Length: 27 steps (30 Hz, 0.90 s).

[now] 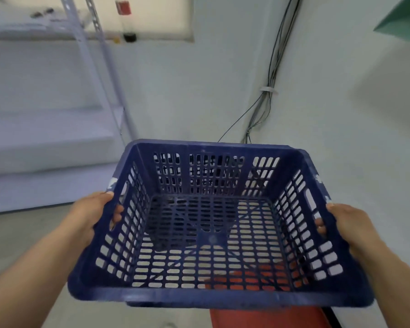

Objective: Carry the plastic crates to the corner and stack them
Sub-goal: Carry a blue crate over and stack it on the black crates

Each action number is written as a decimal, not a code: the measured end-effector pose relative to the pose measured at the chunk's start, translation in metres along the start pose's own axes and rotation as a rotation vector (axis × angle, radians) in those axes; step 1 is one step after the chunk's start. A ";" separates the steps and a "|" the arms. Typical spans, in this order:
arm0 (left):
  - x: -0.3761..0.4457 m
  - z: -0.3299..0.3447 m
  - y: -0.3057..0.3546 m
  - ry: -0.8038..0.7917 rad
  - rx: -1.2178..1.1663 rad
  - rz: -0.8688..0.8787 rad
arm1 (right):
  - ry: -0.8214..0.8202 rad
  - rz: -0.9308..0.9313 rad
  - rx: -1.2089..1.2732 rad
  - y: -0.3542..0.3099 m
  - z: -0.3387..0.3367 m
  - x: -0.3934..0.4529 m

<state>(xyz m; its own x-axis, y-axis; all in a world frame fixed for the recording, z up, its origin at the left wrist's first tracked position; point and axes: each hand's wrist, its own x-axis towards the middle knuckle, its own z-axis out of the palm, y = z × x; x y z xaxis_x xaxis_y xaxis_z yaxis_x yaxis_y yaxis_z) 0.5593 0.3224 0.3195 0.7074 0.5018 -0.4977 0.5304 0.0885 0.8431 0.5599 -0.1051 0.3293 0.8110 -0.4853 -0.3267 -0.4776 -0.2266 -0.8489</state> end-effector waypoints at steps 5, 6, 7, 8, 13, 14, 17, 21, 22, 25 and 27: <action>0.040 -0.022 0.039 0.000 -0.036 -0.041 | -0.011 -0.007 -0.016 -0.053 0.040 0.016; 0.049 -0.026 0.046 -0.005 -0.041 -0.051 | -0.018 -0.012 -0.018 -0.062 0.047 0.020; 0.058 -0.029 0.053 -0.015 -0.044 -0.059 | -0.024 -0.014 -0.021 -0.070 0.054 0.025; 0.068 -0.032 0.059 -0.022 -0.045 -0.065 | -0.026 -0.014 -0.026 -0.077 0.061 0.031; 0.109 -0.038 0.081 -0.038 -0.077 -0.061 | -0.045 -0.020 0.002 -0.102 0.092 0.058; 0.118 -0.035 0.086 -0.045 -0.083 -0.061 | -0.048 -0.024 0.010 -0.107 0.098 0.066; 0.142 -0.020 0.101 -0.042 -0.075 -0.049 | -0.067 -0.032 0.036 -0.120 0.116 0.095; 0.170 0.003 0.114 0.018 -0.080 -0.056 | -0.100 -0.037 0.032 -0.141 0.137 0.140; 0.177 0.009 0.117 0.033 -0.077 -0.067 | -0.108 -0.038 0.040 -0.146 0.141 0.151; 0.198 0.028 0.128 0.066 -0.067 -0.076 | -0.137 -0.037 0.033 -0.160 0.155 0.188; 0.210 0.041 0.133 0.084 -0.068 -0.074 | -0.152 -0.041 0.016 -0.169 0.164 0.211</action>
<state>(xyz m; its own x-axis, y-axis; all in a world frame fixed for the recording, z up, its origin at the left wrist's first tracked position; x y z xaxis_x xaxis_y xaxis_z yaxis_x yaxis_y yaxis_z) 0.7978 0.4041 0.3191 0.6246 0.5619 -0.5423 0.5443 0.1848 0.8183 0.8676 -0.0306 0.3356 0.8721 -0.3423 -0.3498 -0.4385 -0.2293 -0.8690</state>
